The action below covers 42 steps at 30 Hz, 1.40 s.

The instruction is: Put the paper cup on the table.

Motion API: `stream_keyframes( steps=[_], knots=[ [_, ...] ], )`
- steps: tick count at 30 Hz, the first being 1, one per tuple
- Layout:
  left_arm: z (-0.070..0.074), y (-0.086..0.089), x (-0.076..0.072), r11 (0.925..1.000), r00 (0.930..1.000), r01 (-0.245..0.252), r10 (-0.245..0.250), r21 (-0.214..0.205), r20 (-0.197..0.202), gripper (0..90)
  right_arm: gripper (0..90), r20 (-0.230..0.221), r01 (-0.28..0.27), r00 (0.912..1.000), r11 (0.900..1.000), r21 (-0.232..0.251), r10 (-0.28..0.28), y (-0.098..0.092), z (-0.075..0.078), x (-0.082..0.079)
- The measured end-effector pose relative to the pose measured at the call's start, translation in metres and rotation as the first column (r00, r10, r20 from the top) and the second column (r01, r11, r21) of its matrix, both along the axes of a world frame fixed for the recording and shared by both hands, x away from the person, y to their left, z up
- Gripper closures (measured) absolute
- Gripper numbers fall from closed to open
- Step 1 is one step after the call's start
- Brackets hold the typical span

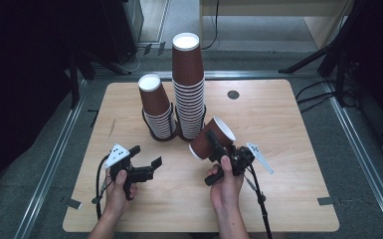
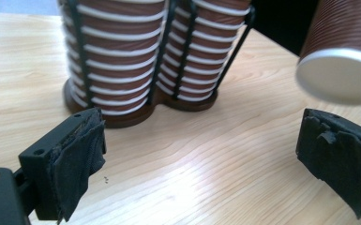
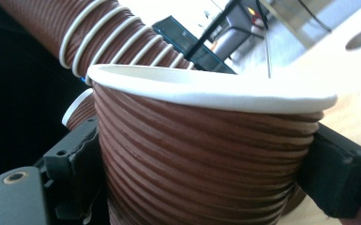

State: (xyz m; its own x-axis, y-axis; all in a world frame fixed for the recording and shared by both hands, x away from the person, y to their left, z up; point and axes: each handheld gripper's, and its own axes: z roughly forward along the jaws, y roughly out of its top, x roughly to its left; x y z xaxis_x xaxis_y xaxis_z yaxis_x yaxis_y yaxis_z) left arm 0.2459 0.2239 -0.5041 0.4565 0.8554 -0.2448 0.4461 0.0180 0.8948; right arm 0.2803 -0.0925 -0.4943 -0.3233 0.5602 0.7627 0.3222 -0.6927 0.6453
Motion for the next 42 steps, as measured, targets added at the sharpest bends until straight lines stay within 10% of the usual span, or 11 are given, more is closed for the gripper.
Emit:
stream_keyframes(
  steps=[8,13,17,20,25,34,42],
  knots=[
    [-0.013,0.024,-0.006,0.9977,0.9975,-0.062,0.063,0.026,-0.032,1.6,12.8,0.126,0.041,0.9919,0.9821,-0.184,-0.018,-0.003,0.007,0.002],
    [-0.021,0.041,-0.011,0.9937,0.9934,-0.103,0.105,0.045,-0.047,1.7,12.8,0.177,0.076,0.9839,0.9536,-0.291,-0.024,-0.004,0.011,0.004],
    [-0.025,0.055,-0.016,0.9915,0.9904,-0.124,0.126,0.038,-0.055,1.7,12.8,0.256,0.162,0.9649,0.9041,-0.395,-0.061,-0.003,0.01,0.006],
    [-0.029,0.066,-0.021,0.9892,0.9882,-0.139,0.141,0.046,-0.058,1.7,12.8,0.28,0.153,0.9591,0.9068,-0.393,-0.04,-0.006,0.013,0.006],
    [-0.031,0.081,-0.026,0.9844,0.9829,-0.169,0.172,0.048,-0.066,1.7,12.4,0.304,0.221,0.9487,0.87,-0.441,-0.087,-0.01,0.016,0.01],
    [-0.045,0.095,-0.024,0.9738,0.9683,-0.225,0.227,0.03,-0.104,1.6,12.2,0.368,0.311,0.9248,0.7467,-0.588,-0.094,-0.015,0.019,0.02],
    [-0.046,0.097,-0.024,0.9714,0.9667,-0.237,0.237,0.008,-0.096,1.7,11.5,0.359,0.339,0.9263,0.6729,-0.658,-0.116,-0.023,0.013,0.035]
  ],
)
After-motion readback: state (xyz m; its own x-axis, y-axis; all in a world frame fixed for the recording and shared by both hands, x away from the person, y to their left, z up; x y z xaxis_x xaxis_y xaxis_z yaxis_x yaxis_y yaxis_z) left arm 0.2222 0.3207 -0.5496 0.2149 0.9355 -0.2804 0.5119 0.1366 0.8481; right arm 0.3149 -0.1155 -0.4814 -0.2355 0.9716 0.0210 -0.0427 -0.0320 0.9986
